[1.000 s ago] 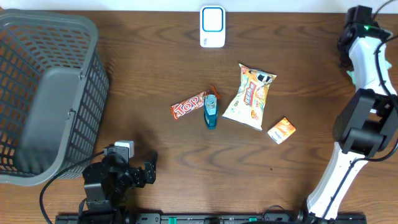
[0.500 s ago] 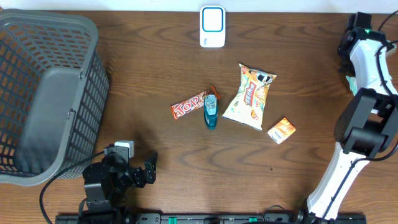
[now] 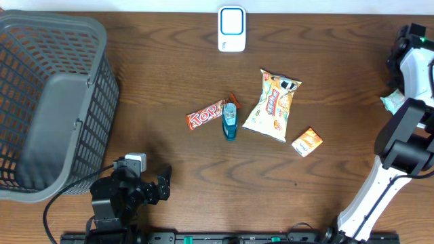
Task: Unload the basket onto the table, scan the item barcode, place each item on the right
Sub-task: 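Carry the held wipes pack away to the right side of the table, then move the right gripper left and grasp the white snack bag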
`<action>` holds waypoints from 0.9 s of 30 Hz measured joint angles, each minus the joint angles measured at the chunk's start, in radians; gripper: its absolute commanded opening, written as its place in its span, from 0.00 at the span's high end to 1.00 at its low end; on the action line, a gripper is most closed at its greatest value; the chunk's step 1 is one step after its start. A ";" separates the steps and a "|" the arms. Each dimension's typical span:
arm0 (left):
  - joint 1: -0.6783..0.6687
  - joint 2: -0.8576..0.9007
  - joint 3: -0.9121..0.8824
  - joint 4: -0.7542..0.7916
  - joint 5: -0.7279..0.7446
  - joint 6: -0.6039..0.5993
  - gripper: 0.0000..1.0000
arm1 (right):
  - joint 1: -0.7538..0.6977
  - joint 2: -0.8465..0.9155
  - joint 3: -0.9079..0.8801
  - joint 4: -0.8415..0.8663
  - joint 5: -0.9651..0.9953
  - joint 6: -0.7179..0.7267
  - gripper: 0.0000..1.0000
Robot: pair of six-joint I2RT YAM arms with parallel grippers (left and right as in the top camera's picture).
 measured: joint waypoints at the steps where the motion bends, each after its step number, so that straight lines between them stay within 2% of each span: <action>1: 0.000 0.000 0.000 0.000 0.000 0.000 0.02 | 0.002 0.000 0.000 -0.004 -0.025 -0.004 0.01; 7: 0.000 0.000 0.000 0.000 0.000 0.000 0.02 | 0.024 0.000 0.000 -0.020 -0.261 -0.059 0.01; 15: 0.000 0.000 0.000 0.000 0.000 0.000 0.02 | 0.103 -0.002 0.000 -0.005 -0.697 -0.204 0.01; 20: 0.000 0.000 0.000 0.000 0.000 0.000 0.02 | 0.200 -0.055 -0.004 -0.039 -0.789 -0.245 0.01; 27: 0.000 0.000 0.000 0.000 0.000 0.000 0.02 | 0.390 -0.248 -0.003 -0.126 -0.815 -0.280 0.01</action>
